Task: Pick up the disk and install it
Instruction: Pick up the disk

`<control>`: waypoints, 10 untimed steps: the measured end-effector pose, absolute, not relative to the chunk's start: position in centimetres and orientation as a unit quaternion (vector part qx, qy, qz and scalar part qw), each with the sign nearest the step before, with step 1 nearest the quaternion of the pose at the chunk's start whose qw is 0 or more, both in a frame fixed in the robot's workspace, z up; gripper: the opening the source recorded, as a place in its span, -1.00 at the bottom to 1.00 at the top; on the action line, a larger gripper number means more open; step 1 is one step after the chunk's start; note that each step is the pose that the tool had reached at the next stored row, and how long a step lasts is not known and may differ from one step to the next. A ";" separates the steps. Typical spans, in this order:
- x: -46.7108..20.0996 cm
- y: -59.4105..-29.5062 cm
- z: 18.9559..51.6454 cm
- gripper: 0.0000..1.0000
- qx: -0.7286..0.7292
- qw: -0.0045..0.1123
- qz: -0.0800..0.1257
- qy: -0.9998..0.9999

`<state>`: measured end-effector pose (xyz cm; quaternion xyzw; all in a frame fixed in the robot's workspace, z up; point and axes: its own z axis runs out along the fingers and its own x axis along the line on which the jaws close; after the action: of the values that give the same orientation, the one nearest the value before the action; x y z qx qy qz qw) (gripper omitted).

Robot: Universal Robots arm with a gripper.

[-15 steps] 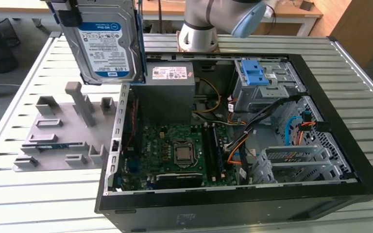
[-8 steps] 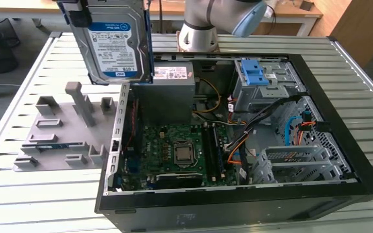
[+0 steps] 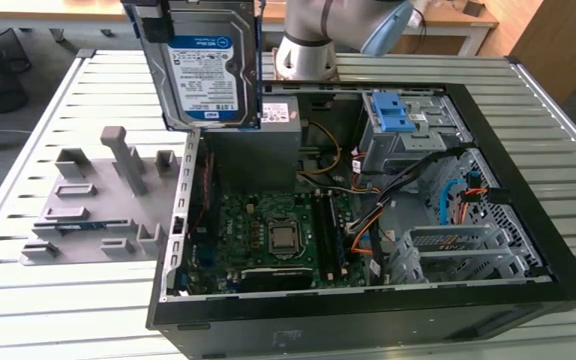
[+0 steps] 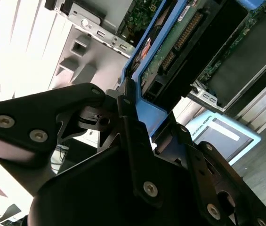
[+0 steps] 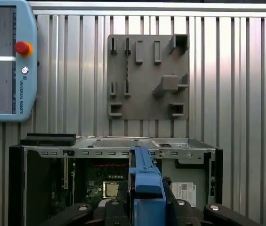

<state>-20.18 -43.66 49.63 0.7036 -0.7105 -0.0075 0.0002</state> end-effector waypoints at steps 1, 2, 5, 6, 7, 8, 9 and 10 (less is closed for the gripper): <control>-19.8 -43.7 49.6 -0.27 0.704 0.000 -0.008 -0.711; -19.4 -43.7 49.6 -0.27 0.704 0.000 -0.008 -0.711; -18.3 -43.7 49.6 -0.27 0.704 0.000 -0.008 -0.711; -17.9 -43.7 49.6 -0.27 0.704 0.000 -0.008 -0.711; -17.5 -43.7 49.6 -0.27 0.704 0.000 -0.008 -0.711; -17.1 -43.7 49.6 -0.27 0.704 0.000 -0.008 -0.711; -16.7 -43.7 49.6 -0.27 0.704 0.000 -0.008 -0.711; -16.4 -43.7 49.6 -0.27 0.704 0.000 -0.008 -0.711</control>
<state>-16.36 -43.72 49.59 0.7036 -0.7105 -0.0076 0.0001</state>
